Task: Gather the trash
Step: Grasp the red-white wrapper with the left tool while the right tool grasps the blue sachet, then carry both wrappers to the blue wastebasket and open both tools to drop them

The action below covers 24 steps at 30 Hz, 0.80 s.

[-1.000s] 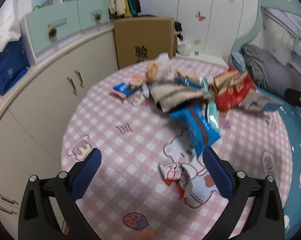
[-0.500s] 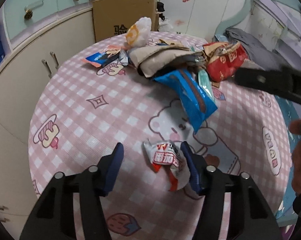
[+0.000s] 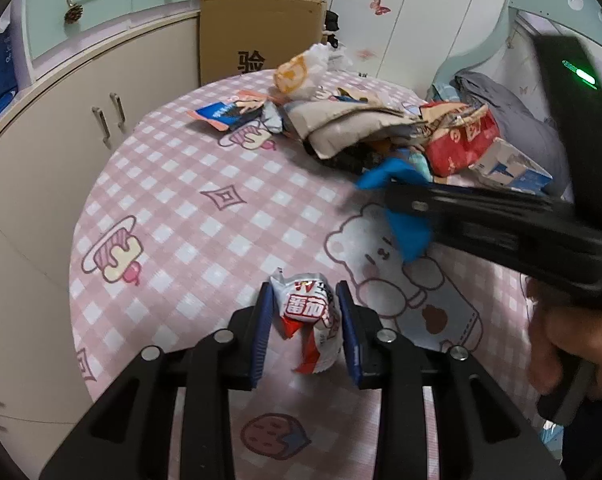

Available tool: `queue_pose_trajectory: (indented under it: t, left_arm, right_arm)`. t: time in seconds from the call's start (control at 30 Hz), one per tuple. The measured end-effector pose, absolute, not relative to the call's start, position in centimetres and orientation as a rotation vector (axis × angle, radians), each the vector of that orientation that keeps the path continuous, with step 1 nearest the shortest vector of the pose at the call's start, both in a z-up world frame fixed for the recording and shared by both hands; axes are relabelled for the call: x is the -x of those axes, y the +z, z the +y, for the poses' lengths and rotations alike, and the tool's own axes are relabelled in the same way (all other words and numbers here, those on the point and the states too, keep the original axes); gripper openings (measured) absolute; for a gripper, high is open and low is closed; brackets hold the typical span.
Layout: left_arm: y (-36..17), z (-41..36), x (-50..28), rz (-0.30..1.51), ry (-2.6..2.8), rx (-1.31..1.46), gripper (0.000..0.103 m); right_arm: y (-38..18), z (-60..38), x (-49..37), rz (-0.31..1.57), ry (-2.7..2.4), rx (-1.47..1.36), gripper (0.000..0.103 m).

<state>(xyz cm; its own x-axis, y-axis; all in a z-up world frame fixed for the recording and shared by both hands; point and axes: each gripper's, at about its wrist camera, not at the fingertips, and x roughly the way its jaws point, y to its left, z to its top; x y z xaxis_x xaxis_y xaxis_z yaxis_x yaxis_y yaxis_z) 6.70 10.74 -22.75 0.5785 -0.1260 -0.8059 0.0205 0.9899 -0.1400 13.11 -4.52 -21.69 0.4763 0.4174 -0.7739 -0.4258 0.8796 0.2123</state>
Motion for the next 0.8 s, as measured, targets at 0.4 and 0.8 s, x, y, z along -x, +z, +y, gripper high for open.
queue_pose_trajectory:
  t: [0.4, 0.8]
  left_arm:
    - [-19.3, 5.8, -7.5, 0.884, -0.183, 0.073, 0.031]
    - [-15.2, -12.4, -11.7, 0.820, -0.512, -0.081, 0.031]
  right_arm:
    - [-17.3, -16.1, -9.5, 0.829, 0.486, -0.245, 0.029]
    - [-19.9, -38.2, -8.1, 0.737, 0.105, -0.562, 0.029]
